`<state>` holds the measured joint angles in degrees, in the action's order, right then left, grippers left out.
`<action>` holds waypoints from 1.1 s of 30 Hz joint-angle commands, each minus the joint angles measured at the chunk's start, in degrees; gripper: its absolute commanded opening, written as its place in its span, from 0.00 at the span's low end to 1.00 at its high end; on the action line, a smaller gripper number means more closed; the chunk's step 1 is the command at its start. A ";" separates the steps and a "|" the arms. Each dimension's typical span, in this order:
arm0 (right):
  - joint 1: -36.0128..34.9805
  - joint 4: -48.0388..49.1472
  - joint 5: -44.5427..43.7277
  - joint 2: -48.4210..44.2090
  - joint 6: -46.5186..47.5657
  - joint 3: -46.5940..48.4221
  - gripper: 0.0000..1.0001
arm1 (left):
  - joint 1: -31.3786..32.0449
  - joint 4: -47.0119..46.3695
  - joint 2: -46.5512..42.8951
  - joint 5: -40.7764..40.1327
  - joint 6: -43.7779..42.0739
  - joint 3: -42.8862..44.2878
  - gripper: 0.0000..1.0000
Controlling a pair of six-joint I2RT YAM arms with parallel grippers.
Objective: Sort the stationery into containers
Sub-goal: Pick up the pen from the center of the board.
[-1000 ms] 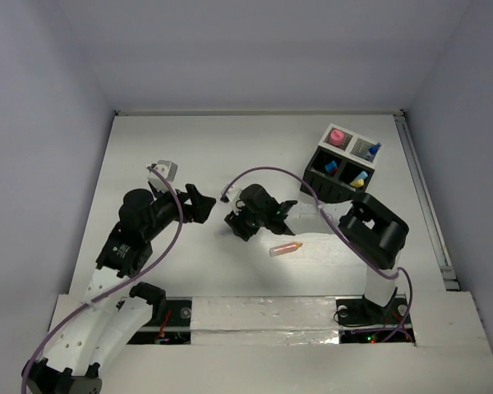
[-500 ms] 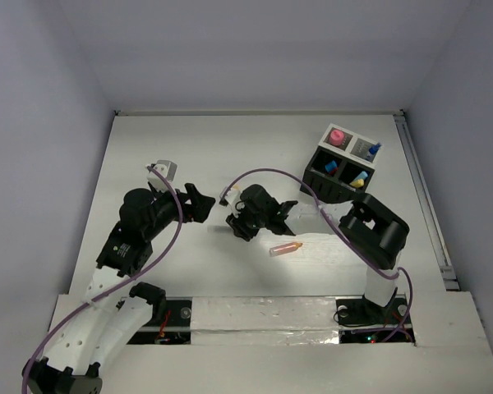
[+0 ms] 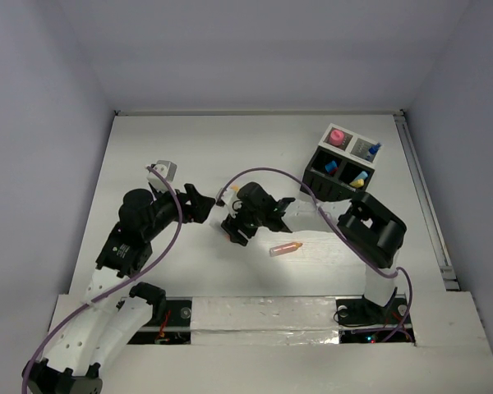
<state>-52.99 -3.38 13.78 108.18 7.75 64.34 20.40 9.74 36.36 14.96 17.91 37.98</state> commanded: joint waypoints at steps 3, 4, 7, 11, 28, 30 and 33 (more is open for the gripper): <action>-0.62 2.76 1.33 -0.33 -2.37 0.01 0.70 | -0.80 -1.12 -1.73 -0.98 0.19 2.98 0.80; -0.62 4.94 2.03 -0.95 -3.08 -0.87 0.70 | -0.80 -1.21 -1.82 -1.07 0.19 2.98 0.80; -1.14 9.61 1.96 -2.27 -5.89 -3.51 0.70 | -0.80 -1.47 -1.20 -1.25 0.28 3.33 0.80; -2.81 12.34 0.11 -0.61 -7.13 -3.87 0.70 | -0.80 -1.39 -1.03 -2.04 0.37 3.86 0.80; -6.16 14.71 -21.60 3.61 -4.93 -3.60 0.35 | -0.80 -1.04 -2.08 -3.80 0.63 3.95 0.80; -6.16 16.91 -22.04 3.79 -5.28 -4.30 0.32 | -0.80 -1.04 -2.34 -3.97 0.81 3.68 0.80; -6.16 18.05 -22.57 4.23 -6.34 -3.78 0.31 | -0.80 -1.21 -2.26 -3.71 1.07 3.33 0.80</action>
<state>-59.05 12.47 -5.37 110.72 1.69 60.97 19.79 10.15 34.70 11.33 18.35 39.53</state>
